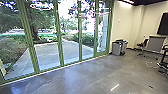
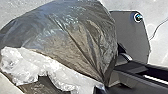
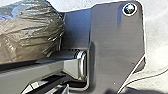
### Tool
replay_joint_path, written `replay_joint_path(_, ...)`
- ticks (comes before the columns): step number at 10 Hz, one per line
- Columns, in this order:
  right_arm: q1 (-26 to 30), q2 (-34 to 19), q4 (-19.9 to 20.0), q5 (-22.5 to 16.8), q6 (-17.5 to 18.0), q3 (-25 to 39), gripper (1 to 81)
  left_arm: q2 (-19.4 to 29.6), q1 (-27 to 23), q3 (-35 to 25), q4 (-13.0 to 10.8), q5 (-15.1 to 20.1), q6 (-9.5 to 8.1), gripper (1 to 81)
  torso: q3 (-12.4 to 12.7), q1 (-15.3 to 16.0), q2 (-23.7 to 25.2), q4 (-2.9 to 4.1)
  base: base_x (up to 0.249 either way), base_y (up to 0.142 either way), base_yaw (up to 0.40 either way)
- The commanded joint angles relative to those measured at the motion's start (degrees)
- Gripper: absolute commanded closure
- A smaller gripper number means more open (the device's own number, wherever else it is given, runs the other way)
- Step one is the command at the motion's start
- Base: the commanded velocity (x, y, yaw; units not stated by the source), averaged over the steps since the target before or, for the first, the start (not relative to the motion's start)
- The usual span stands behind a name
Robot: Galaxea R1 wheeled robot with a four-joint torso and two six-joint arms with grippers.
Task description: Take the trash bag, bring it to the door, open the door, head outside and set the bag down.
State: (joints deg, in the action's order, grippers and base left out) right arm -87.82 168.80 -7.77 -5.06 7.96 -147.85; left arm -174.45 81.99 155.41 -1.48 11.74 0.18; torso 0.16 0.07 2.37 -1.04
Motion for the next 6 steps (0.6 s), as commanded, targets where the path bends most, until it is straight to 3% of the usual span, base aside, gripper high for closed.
replay_joint_path(1,3.48,-0.11,-0.24,-2.94,-0.23,0.29,1.0,0.06,-4.16,-0.1,-0.28,3.2,0.34,81.1,0.0,0.0,0.0,0.0,0.0,0.0,0.0)
replay_joint_path(6,3.3,-0.02,-0.5,-2.94,-0.14,0.29,1.0,0.32,-4.25,-0.01,-0.28,3.2,0.34,81.1,0.02,0.0,0.0,0.0,0.0,0.0,0.0)
